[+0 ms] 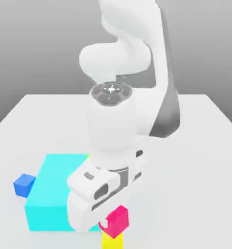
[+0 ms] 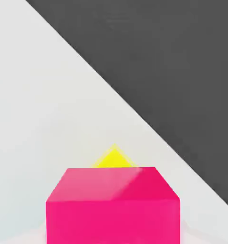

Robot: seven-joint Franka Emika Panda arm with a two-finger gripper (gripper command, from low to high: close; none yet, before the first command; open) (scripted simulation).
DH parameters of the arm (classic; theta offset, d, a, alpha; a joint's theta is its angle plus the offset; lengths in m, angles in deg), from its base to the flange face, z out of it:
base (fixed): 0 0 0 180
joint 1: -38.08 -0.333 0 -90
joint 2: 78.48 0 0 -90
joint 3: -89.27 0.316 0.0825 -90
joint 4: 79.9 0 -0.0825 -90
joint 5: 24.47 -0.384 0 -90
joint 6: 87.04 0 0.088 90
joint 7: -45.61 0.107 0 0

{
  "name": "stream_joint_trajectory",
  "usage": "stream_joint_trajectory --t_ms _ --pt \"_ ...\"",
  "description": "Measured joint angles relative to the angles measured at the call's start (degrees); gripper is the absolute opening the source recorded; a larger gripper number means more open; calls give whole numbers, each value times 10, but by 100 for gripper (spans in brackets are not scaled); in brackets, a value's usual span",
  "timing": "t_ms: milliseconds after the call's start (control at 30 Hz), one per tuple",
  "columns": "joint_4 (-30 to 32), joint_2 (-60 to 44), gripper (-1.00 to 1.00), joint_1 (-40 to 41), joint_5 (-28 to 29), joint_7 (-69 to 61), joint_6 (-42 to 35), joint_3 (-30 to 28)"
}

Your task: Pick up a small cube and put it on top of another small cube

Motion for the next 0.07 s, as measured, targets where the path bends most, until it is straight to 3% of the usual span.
stream_joint_trajectory --t_ms 67 --pt "0 0 100 0 0 0 0 0"
